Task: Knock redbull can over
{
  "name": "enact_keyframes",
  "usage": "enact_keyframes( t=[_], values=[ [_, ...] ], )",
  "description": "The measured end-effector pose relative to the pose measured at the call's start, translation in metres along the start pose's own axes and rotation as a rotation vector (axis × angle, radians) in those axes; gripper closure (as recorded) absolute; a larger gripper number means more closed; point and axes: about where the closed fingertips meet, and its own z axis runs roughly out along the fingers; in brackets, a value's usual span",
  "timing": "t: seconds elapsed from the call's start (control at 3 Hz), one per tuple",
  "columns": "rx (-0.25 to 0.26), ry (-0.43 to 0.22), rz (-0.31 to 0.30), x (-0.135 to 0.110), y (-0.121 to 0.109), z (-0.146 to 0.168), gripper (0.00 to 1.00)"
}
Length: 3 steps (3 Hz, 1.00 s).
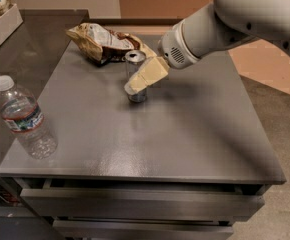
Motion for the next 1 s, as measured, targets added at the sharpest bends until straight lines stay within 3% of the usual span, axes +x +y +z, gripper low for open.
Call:
enact_keyframes(
  t=[0.33,0.67,1.0],
  values=[
    [-0.032,-0.039,-0.005,-0.013,0.005,0.015,0.0],
    [-0.031,-0.049,-0.004,-0.016,0.005,0.027,0.0],
    [-0.017,-0.046,-0.005,-0.016,0.006,0.036,0.17]
  ],
)
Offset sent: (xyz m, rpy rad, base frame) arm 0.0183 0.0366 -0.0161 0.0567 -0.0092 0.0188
